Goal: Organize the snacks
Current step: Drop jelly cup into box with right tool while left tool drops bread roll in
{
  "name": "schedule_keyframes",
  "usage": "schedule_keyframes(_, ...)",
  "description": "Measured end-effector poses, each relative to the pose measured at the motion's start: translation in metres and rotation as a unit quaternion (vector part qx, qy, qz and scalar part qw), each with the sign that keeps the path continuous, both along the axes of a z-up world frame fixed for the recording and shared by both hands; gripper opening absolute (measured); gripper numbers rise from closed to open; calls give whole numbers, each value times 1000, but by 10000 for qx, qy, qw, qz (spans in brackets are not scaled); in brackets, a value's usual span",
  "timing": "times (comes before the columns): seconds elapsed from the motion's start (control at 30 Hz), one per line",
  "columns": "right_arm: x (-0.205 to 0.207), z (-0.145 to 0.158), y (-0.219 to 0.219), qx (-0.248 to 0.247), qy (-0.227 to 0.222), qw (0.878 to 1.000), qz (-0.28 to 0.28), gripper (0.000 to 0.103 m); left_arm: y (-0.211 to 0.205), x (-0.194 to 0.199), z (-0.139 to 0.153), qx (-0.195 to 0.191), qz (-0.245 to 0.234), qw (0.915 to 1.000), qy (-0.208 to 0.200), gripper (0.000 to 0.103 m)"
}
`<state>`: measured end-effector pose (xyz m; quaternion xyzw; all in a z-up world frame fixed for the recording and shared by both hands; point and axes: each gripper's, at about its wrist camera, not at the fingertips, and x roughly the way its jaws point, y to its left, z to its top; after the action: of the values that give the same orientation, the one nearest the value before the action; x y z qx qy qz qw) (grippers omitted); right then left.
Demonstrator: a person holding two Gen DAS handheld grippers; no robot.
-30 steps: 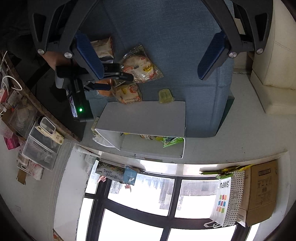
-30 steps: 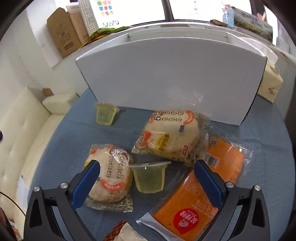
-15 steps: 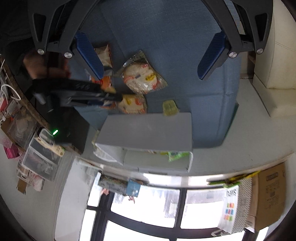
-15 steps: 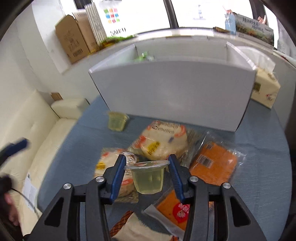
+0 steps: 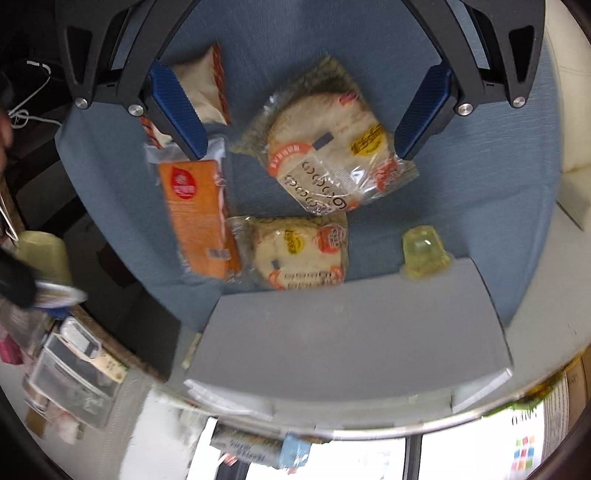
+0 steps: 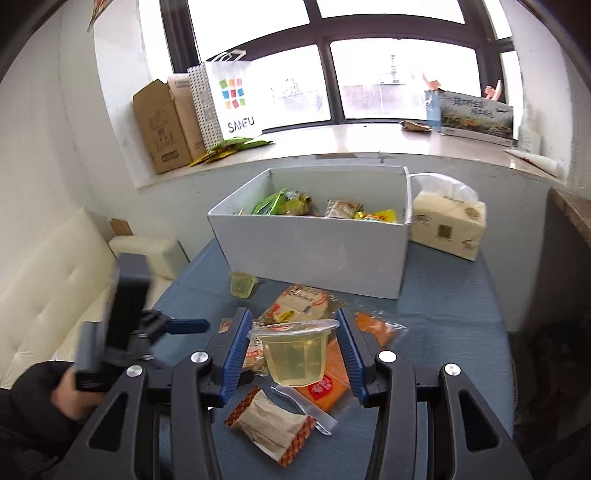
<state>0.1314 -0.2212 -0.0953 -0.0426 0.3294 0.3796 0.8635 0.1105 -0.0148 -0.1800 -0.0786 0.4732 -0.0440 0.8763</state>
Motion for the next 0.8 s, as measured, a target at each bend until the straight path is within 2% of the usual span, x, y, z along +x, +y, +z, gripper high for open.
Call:
schedule_keyframes(0.13,0,3,-9,34,-16,9999,-94,51,4,10,-14,-3,173,9995,246,102)
schedule_keyframes(0.17,1,3,-10,46,-1,9999,-106,51,3,9,-14,54,145,9997,184,101)
schedule_keyframes(0.23,1,3,-12,61,52,9999,-100,51,-3,7,-12,387,-15,9991,150,82)
schedule_keyframes(0.33,0,3,-10,100,75,9999,-25,51,8,0,-9,84,42,9999,59,78)
schedule_keyframes(0.4,-3,3,-8,78,35,10000,5,51,16,-12,-3,41,135,9999,-94,78)
schedule_keyframes(0.63,-3,-1,-3,111,98,9999,17,51,43,-59,57,-296,378,9945,-934,78)
schedule_keyframes(0.8,9,5,2,248,161,9996,42,51,60,-66,101,-363,419,9878,-1456,78)
